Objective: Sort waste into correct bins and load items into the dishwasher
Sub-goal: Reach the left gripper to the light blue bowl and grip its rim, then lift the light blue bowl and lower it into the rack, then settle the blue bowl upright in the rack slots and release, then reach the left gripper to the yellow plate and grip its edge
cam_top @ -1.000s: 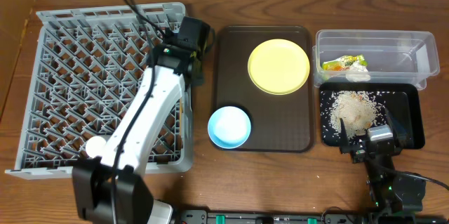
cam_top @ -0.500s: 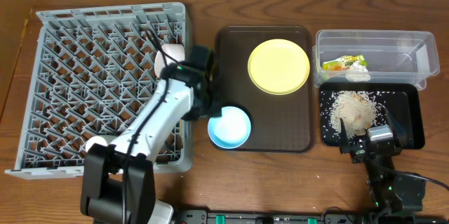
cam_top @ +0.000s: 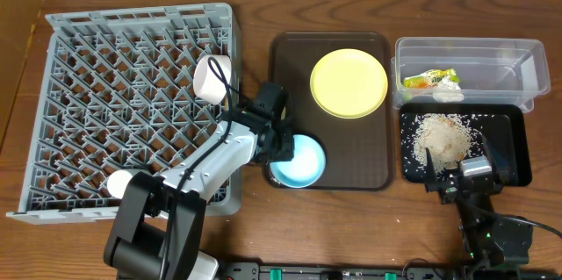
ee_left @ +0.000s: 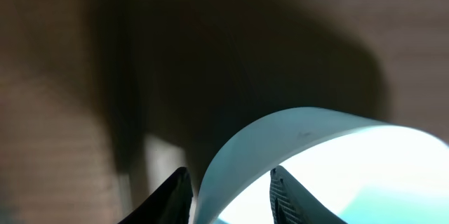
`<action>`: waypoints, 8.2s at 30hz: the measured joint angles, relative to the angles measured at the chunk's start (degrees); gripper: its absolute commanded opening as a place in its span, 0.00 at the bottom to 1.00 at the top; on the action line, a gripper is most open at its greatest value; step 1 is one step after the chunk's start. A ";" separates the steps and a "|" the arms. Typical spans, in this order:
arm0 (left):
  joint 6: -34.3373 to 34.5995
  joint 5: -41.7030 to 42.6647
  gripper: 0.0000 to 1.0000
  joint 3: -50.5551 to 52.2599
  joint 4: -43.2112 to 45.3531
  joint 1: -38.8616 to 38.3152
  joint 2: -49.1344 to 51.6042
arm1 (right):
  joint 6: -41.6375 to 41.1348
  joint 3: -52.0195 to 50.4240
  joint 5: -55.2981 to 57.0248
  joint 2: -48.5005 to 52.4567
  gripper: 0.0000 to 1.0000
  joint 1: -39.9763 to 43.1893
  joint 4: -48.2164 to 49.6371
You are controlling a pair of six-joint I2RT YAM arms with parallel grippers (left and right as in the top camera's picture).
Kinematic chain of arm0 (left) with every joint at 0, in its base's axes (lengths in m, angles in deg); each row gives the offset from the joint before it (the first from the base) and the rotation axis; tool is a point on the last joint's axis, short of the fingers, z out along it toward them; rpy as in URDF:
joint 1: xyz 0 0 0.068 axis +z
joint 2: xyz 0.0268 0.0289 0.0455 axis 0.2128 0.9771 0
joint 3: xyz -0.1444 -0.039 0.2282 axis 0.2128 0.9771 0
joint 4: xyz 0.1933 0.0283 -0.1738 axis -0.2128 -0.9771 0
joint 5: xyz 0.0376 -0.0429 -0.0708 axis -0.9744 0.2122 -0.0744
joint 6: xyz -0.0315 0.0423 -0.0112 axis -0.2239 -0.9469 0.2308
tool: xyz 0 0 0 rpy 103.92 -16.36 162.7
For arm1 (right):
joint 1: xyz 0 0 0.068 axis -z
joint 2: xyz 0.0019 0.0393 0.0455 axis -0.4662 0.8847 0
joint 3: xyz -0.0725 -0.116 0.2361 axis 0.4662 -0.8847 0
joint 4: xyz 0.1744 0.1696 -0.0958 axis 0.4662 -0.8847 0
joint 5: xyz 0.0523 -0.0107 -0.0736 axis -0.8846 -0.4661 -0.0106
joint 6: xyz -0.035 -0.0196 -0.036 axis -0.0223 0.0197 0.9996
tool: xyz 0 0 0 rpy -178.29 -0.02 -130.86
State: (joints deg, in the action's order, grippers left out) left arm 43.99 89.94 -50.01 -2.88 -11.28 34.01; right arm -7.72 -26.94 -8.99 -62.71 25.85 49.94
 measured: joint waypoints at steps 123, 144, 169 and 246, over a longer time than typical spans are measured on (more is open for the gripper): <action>5.62 -93.59 0.07 0.76 -21.42 -1.77 -5.38 | 0.00 0.00 0.00 0.00 0.99 0.00 -0.02; 4.83 -92.06 0.07 0.83 -21.14 -1.73 -5.16 | 0.00 0.00 0.00 0.00 0.99 0.00 -0.02; 4.15 -94.23 0.08 1.14 -21.55 -1.25 -4.96 | 0.00 0.00 0.00 0.00 0.99 0.00 -0.02; 15.10 4.96 0.33 -10.05 36.15 -1.99 20.33 | 0.00 0.00 0.00 0.00 0.99 0.00 -0.02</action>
State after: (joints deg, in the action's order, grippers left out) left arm 59.10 94.90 -60.06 33.27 -13.27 54.33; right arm -7.72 -26.94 -8.99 -62.71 25.85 49.92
